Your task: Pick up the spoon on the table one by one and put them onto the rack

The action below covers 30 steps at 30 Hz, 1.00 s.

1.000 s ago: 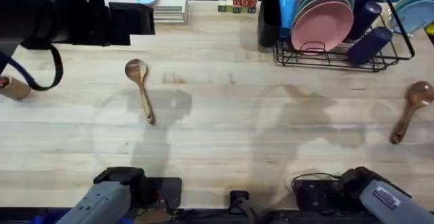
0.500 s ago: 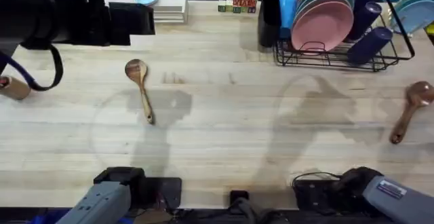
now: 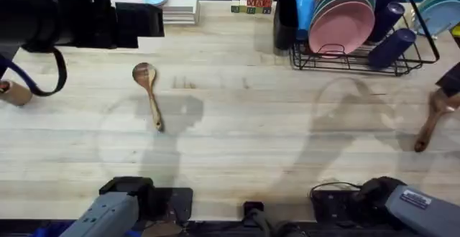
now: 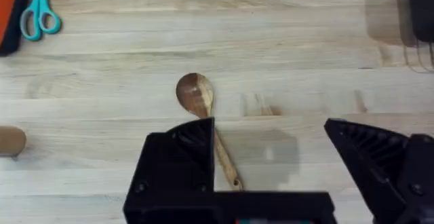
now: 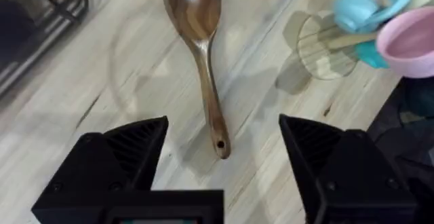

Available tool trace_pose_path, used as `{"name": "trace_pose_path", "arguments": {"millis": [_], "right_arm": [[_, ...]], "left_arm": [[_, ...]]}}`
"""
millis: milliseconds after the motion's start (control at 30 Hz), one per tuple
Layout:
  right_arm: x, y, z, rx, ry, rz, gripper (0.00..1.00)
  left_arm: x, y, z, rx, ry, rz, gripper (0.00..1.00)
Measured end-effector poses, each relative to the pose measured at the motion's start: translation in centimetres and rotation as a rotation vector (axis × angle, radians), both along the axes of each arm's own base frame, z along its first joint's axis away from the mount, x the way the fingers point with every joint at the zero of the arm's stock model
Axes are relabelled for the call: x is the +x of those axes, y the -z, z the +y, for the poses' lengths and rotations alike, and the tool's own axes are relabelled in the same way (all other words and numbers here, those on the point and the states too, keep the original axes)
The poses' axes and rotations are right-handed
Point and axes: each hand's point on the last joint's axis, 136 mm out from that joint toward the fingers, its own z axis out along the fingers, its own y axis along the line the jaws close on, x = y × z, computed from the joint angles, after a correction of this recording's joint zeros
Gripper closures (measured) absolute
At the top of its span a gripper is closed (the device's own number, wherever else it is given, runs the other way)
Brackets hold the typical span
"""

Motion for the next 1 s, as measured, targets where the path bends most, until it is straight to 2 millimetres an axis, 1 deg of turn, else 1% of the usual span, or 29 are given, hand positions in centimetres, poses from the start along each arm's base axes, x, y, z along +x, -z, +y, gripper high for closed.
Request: {"name": "trace_pose_path", "arguments": {"millis": [33, 300, 467, 633, 800, 1000], "right_arm": [[0.1, 1.6, -0.1, 0.023, 0.001, 0.03, 0.005], [1.3, 5.2, -1.1, 0.077, 0.0, 0.096, 0.005], [2.1, 6.7, -2.1, 0.081, 0.007, 0.099, 0.005], [2.1, 8.2, -3.4, 0.096, 0.037, 0.098, 0.005], [2.2, 9.8, -4.4, 0.137, 0.058, 0.061, 0.005], [2.3, 11.2, -5.2, 0.162, 0.073, 0.051, 0.005]], "left_arm": [[0.0, 0.0, 0.0, 0.0, 0.0, 0.0, 0.006], [0.0, 0.0, 0.0, 0.0, 0.0, 0.0, 0.007], [0.0, 0.0, 0.0, 0.0, 0.0, 0.0, 0.008], [0.0, 0.0, 0.0, 0.0, 0.0, 0.0, 0.007], [0.0, 0.0, 0.0, 0.0, 0.0, 0.0, 0.007], [0.0, 0.0, 0.0, 0.0, 0.0, 0.002, 0.007]]}}
